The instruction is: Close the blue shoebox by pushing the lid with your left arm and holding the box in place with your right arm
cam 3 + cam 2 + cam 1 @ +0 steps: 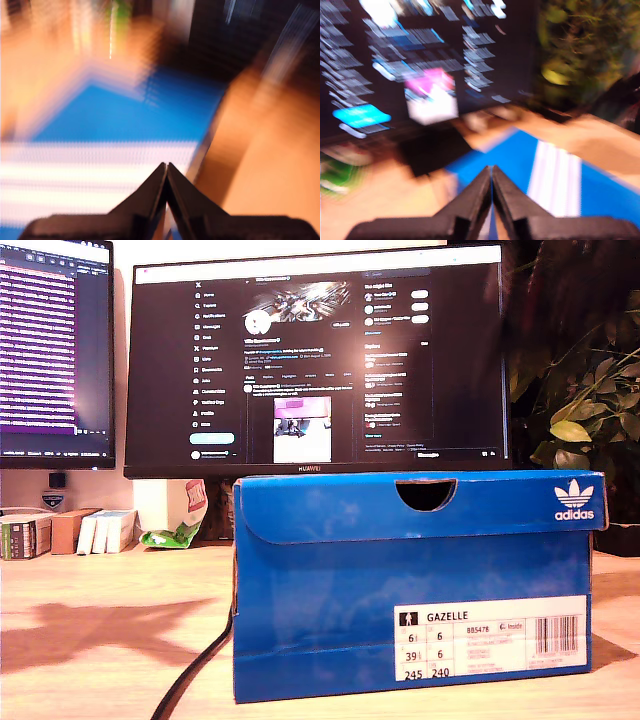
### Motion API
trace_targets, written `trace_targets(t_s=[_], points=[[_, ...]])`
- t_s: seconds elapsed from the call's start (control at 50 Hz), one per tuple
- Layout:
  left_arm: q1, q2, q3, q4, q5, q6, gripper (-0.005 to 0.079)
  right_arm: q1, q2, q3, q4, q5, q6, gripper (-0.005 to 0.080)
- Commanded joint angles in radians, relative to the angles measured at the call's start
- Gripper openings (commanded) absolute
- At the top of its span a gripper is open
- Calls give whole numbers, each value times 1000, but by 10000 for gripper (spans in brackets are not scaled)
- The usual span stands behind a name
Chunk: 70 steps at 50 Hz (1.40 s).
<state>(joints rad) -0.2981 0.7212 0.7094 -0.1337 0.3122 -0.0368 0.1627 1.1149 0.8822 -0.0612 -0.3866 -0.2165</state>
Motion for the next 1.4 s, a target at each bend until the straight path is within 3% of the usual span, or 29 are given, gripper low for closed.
trace_targets(t_s=[0.0,0.22,0.54,0.72,1.0,1.22,1.38], points=[[56,2,2,19,11,53,-19,-51,3,-8,27,-8,-11,-12],[223,-11,3,90,210,70,-19,-130,-118,-8,80,-53,-21,-12],[319,-108,7,76,222,97,-19,-131,-371,-8,13,-47,-45,-12],[306,-108,32,62,165,132,-19,-122,-452,-8,-95,-11,-80,-12],[300,-151,137,-102,211,132,-19,-82,-552,-7,-199,13,-73,-12],[174,-279,143,-334,131,195,-19,-19,-669,-7,-240,90,-100,-12],[124,-384,143,-340,88,173,-19,43,-752,-8,-286,153,-123,-12]])
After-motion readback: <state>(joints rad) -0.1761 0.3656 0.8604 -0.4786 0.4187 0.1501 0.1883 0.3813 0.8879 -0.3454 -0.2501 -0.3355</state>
